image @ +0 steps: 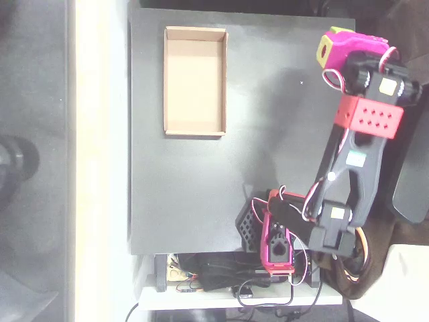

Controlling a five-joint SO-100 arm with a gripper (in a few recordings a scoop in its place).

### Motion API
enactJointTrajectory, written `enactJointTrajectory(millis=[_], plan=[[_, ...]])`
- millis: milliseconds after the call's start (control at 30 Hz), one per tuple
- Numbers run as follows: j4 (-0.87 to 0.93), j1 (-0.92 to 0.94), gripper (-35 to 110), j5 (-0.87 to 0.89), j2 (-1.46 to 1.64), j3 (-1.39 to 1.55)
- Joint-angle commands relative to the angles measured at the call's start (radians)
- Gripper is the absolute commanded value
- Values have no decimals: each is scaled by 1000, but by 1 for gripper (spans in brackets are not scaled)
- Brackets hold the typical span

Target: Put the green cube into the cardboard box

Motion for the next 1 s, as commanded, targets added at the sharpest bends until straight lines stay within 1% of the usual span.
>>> enactJointTrajectory(millis=[0,233,467,967], plan=[[2,-12,11,8,110,-3],[2,-120,11,8,204,-5],[2,-281,11,8,261,-5],[2,-595,11,6,249,8]])
